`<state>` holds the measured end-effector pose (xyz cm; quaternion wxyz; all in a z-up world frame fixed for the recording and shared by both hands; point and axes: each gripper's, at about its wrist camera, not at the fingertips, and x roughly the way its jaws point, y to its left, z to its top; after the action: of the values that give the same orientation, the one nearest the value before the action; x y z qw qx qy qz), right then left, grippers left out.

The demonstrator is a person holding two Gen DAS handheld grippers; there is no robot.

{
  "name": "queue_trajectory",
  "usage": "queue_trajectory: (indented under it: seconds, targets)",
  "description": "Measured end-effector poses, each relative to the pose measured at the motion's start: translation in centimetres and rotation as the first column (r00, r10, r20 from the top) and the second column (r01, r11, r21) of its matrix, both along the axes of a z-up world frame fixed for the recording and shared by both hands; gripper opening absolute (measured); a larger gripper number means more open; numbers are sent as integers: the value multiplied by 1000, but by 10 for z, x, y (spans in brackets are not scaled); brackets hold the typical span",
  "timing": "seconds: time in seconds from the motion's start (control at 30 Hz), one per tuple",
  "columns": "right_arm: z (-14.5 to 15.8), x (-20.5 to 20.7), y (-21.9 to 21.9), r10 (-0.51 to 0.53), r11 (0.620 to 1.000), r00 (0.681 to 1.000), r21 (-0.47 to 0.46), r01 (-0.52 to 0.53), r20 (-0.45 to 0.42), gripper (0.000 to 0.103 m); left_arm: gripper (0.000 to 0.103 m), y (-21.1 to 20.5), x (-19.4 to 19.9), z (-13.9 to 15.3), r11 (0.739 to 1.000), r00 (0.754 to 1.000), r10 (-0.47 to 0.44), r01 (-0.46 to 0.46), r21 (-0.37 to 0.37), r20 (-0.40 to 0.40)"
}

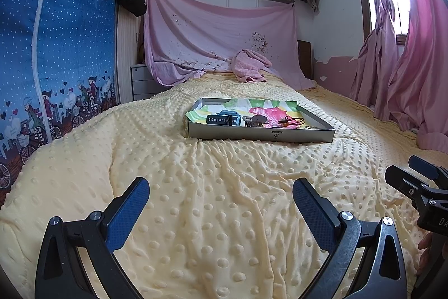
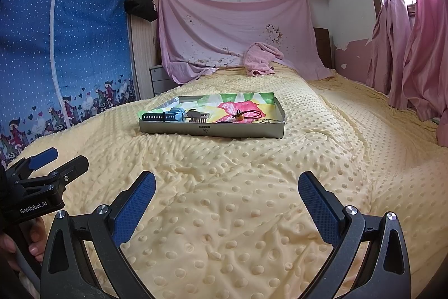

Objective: Organize jewelry

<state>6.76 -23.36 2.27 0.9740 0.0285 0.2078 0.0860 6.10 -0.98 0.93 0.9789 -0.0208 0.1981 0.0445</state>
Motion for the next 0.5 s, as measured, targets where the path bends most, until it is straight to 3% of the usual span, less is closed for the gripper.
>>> queue_trajectory:
  seconds: [0.5]
  targets:
    - [-1, 0, 1, 2, 1000, 1000, -2, -2, 0, 100, 103, 0, 0, 0, 1000, 1000, 0, 0, -1, 0]
